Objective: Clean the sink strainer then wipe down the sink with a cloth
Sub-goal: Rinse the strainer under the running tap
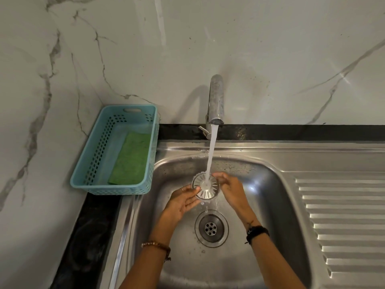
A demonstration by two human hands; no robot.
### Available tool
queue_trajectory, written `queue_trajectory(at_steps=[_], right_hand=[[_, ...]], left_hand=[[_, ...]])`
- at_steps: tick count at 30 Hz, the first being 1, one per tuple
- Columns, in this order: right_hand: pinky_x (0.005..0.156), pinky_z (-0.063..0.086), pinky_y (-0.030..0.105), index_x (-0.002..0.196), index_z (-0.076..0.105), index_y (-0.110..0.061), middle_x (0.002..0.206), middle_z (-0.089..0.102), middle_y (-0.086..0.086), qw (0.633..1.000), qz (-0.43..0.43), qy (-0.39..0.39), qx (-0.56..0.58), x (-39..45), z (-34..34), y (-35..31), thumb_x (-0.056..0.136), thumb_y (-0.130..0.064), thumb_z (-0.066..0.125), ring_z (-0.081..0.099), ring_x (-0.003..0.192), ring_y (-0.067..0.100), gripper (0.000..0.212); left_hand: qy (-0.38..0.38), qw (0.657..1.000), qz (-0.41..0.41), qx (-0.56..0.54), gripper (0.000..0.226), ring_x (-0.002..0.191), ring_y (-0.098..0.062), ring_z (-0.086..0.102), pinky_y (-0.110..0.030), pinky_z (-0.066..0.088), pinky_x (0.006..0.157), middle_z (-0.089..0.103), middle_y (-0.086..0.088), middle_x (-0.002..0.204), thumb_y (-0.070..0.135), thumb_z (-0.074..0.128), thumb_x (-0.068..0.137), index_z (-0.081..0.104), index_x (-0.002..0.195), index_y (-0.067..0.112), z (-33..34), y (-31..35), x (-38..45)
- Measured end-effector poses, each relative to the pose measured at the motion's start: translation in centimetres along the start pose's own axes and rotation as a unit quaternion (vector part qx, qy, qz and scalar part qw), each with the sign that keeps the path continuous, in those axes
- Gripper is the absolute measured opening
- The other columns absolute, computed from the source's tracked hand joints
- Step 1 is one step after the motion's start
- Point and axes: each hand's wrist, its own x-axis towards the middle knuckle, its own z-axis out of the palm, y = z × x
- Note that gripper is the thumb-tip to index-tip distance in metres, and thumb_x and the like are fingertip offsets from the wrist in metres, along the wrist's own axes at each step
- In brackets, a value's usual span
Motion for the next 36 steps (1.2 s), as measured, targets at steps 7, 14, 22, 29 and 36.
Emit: queue_trajectory(at_steps=[7, 14, 22, 29, 36], right_hand=[[0.081, 0.050, 0.020, 0.113, 0.061, -0.010, 0.111, 0.061, 0.005, 0.973, -0.185, 0.111, -0.078, 7.3, -2.4, -9.1, 0.092, -0.019, 0.056, 0.058, 0.091, 0.014, 0.023], [0.074, 0.044, 0.028, 0.081, 0.062, -0.018, 0.083, 0.062, 0.002, 0.972, 0.047, -0.030, 0.227, 10.5, -1.1, -9.4, 0.097, -0.028, 0.045, 0.051, 0.080, 0.018, 0.025], [0.071, 0.048, 0.023, 0.096, 0.064, -0.012, 0.094, 0.066, 0.002, 0.985, 0.102, 0.047, 0.128, 2.4, -0.5, -2.0, 0.087, -0.025, 0.062, 0.060, 0.085, 0.016, 0.016], [0.062, 0.053, 0.022, 0.084, 0.065, -0.018, 0.080, 0.068, -0.002, 0.994, 0.059, 0.094, 0.005, -3.8, 0.0, 1.4, 0.084, -0.005, 0.062, 0.064, 0.075, 0.015, 0.013], [0.067, 0.049, 0.017, 0.094, 0.067, -0.020, 0.088, 0.067, -0.010, 0.974, -0.103, 0.094, -0.179, -8.1, -1.2, 1.3, 0.088, -0.018, 0.061, 0.062, 0.077, 0.007, 0.008]], left_hand=[[0.087, 0.885, 0.210, 0.407, 0.015, 0.081, -0.016, 0.067, -0.029, 0.051, 0.081, 0.074, -0.009, 0.089, 0.008, 0.073, 0.074, 0.074, 0.089, 0.009, 0.7, -0.4, 0.4], [0.105, 0.693, 0.340, 0.628, 0.021, 0.081, -0.015, 0.065, -0.023, 0.050, 0.070, 0.073, -0.001, 0.097, 0.027, 0.054, 0.092, 0.068, 0.106, 0.025, 0.6, -1.7, -0.1], [0.105, 0.611, 0.482, 0.620, 0.021, 0.073, -0.015, 0.072, -0.024, 0.058, 0.056, 0.076, -0.001, 0.087, 0.005, 0.078, 0.067, 0.074, 0.084, 0.016, 0.1, -2.2, -1.2], [0.024, 0.727, 0.441, 0.526, 0.034, 0.119, -0.003, 0.048, -0.020, 0.041, 0.100, 0.057, 0.006, 0.131, 0.017, 0.059, 0.085, 0.061, 0.118, 0.025, -1.1, -4.8, -2.3], [0.088, 0.869, 0.336, 0.353, 0.026, 0.082, 0.009, 0.063, -0.012, 0.051, 0.080, 0.067, 0.020, 0.089, 0.007, 0.067, 0.081, 0.070, 0.102, 0.022, -0.9, -5.7, -4.5]])
